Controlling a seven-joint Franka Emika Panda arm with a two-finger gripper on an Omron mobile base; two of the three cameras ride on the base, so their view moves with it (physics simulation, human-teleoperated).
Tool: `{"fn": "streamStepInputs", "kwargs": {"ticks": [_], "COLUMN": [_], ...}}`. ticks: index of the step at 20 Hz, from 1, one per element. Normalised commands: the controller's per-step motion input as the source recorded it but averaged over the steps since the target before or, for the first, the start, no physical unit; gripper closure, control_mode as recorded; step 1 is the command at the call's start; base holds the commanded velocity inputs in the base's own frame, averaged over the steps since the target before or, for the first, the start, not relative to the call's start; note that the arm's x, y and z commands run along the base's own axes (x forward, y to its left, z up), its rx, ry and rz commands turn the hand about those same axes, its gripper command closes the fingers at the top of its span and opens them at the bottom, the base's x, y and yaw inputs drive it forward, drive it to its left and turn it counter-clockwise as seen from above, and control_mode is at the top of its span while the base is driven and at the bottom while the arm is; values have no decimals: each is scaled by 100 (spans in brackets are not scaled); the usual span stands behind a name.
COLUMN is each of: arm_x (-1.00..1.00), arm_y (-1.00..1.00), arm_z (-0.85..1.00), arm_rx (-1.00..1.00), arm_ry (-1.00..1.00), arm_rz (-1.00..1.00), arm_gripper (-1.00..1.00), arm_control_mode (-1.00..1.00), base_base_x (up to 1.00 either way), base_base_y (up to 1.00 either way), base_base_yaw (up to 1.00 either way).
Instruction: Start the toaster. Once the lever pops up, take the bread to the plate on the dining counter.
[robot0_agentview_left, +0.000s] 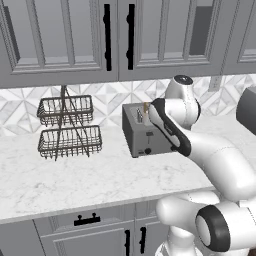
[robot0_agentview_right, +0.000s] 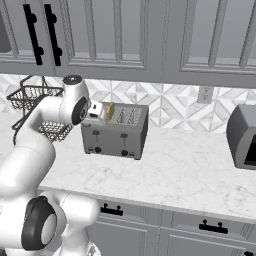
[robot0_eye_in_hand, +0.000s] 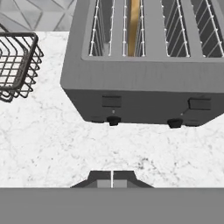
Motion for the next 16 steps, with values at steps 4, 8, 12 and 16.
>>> {"fn": "streamStepInputs", "kwargs": {"ticks": [4, 8, 12, 16], "arm_x": [12, 18, 24, 20], "arm_y": [0, 0, 0, 0], "arm_z": [-22, -17, -14, -11], "arm_rx": [0, 0, 0, 0], "arm_ry": [0, 0, 0, 0], "arm_rz": [0, 0, 0, 0], "arm_gripper": [100, 100, 100, 100], "arm_control_mode": [-100, -100, -100, -100], "base_base_x": [0, 0, 0, 0], "base_base_y": [0, 0, 0, 0], "base_base_yaw": [0, 0, 0, 0]}}
